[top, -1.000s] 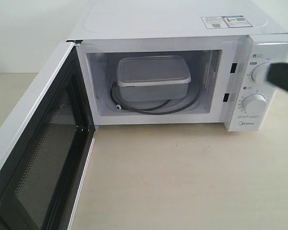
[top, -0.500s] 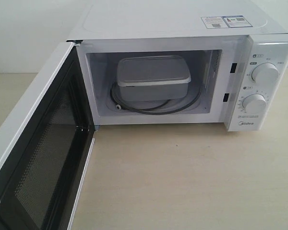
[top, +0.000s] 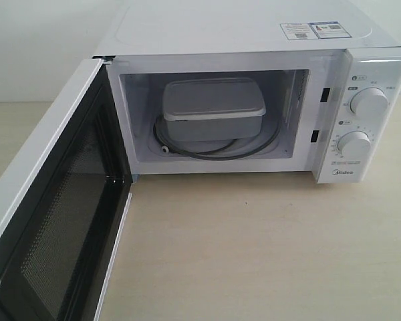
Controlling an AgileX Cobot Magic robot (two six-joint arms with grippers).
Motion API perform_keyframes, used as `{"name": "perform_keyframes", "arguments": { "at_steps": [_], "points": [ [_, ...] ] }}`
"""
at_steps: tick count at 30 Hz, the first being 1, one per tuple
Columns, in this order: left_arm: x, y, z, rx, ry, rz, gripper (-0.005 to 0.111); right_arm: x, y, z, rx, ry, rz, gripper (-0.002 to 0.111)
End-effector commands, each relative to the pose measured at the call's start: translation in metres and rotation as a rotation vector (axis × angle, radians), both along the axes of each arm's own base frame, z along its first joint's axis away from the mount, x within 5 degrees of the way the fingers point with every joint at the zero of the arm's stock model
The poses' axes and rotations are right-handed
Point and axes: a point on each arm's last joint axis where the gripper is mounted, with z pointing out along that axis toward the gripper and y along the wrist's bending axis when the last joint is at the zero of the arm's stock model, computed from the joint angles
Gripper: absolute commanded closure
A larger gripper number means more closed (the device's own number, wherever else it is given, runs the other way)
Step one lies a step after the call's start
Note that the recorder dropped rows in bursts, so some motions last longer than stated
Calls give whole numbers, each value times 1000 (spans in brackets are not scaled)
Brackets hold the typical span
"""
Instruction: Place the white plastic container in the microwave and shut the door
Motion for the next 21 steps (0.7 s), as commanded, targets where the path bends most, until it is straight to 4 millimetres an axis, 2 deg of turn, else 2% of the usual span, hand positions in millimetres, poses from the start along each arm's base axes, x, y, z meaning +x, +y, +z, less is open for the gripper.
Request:
{"name": "perform_keyframes", "arguments": {
  "at_steps": [1,5,9,15,21],
  "points": [
    [0,0,0,-6,-5,2,103,-1,1,-5,-91,19,14,108],
    [0,0,0,-6,-5,2,103,-3,-1,-13,-195,100,12,108],
    [0,0,0,-6,-5,2,103,-4,-6,-21,-199,194,-39,108],
    [0,0,0,-6,-5,2,103,-4,-8,-21,-224,195,-62,108],
    [0,0,0,-6,-5,2,103,-4,-11,-21,-321,191,-73,108]
  ]
}}
